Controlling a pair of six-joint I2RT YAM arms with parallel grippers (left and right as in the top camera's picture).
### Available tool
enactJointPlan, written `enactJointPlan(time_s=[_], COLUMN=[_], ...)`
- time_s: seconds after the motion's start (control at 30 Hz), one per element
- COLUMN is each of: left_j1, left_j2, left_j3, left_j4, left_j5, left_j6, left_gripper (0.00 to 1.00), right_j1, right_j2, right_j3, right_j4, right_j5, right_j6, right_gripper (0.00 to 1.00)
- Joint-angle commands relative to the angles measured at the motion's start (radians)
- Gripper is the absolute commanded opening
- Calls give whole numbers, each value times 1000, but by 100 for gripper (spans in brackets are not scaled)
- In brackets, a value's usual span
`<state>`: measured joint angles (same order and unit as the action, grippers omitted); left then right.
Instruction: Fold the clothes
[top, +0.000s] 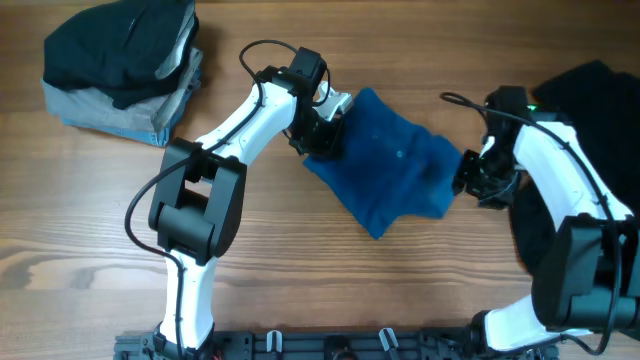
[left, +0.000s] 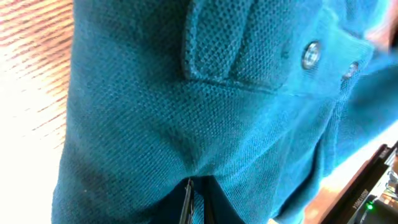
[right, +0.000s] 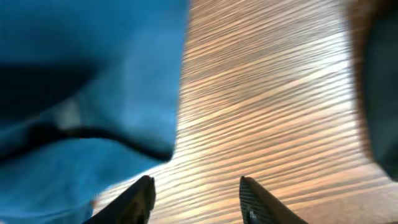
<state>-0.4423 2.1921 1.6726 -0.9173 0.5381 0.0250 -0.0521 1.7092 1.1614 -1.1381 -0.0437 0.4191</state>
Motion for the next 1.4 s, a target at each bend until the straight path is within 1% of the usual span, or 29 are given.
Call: enactJointPlan(time_s=[0.0, 0.03, 0.1, 0.13, 0.17, 0.2, 0.23, 0.27, 0.33, 0.4, 0.43, 0.47, 0.5, 0.53, 0.57, 0.63, 0.67, 0.7, 0.73, 0.8, 0.87, 0.97, 1.0, 1.07, 1.2, 1.23, 1.3, 1.33, 1.37], left_j1=[-1, 0, 0, 0, 5, 8, 12, 19, 34, 53, 60, 67, 72, 77, 80, 81, 81, 80, 80, 75, 71, 71, 68, 50, -21, -39, -87, -121, -138], left_j2=[8, 8, 8, 7, 7, 7, 6, 5, -2, -16, -28, -45, -61, -70, -70, -68, -67, -67, -66, -49, -6, 53, 80, 132, 175, 179, 190, 203, 211], left_j3=[-17, -17, -17, -16, -4, 6, 19, 43, 82, 111, 122, 127, 127, 127, 127, 127, 127, 127, 127, 127, 127, 127, 127, 127, 127, 127, 127, 127, 127], left_j4=[19, 21, 24, 27, 25, 23, 20, 18, 15, -4, -32, -77, -122, -157, -161, -126, -89, -56, -21, 27, 43, 69, 77, 80, 76, 76, 66, 57, 51], left_j5=[-64, -63, -52, -34, 17, 41, 66, 107, 127, 130, 141, 154, 153, 147, 137, 66, 29, 33, 32, 25, 13, 15, 27, 94, 120, 120, 88, 4, -25], left_j6=[-34, -38, -41, -41, -41, -41, -41, -41, -41, -41, -40, -40, -33, -29, -28, -5, -3, -2, 13, 78, 137, 156, 165, 215, 215, 215, 224, 226, 226], left_gripper=[8, 8, 6, 6, 8, 10, 10, 10, 8, 8, 12, 21, 37, 51, 63, 75, 84, 91, 92, 89, 92, 96, 100, 100, 100, 97, 78, 58, 45], right_j1=[-77, -83, -80, -71, -37, -19, 5, 42, 108, 139, 141, 140, 140, 140, 140, 140, 140, 140, 140, 140, 140, 140, 140, 140, 140, 140, 140, 140, 140], right_j2=[-2, -6, -32, -40, -39, -37, -37, -29, 3, 42, 65, 89, 105, 114, 114, 112, 112, 112, 112, 112, 112, 112, 112, 112, 112, 112, 112, 112, 112], right_j3=[32, 41, 46, 46, 39, 29, 13, -15, -84, -159, -192, -223, -237, -238, -238, -238, -238, -238, -238, -238, -238, -238, -238, -238, -238, -238, -238, -238, -238], right_j4=[11, 27, 61, 64, 104, 136, 176, 237, 340, 438, 487, 549, 587, 605, 612, 624, 624, 620, 615, 610, 592, 584, 584, 592, 594, 596, 599, 598, 597], right_j5=[-34, -123, -479, -591, -679, -670, -637, -558, -418, -380, -367, -367, -369, -372, -372, -372, -372, -372, -371, -372, -372, -372, -372, -371, -372, -371, -372, -372, -372], right_j6=[-69, -168, -498, -568, -580, -557, -495, -391, -227, -115, -63, -21, -10, -9, -9, -9, -13, -27, -29, -53, -54, -54, -54, -54, -53, -53, -53, -53, -53], right_gripper=[49, 47, 51, 52, 47, 38, 24, 12, 4, 4, 4, 4, 4, 4, 4, 5, 5, 6, 7, 7, 8, 8, 8, 8, 9, 8, 9, 9, 9])
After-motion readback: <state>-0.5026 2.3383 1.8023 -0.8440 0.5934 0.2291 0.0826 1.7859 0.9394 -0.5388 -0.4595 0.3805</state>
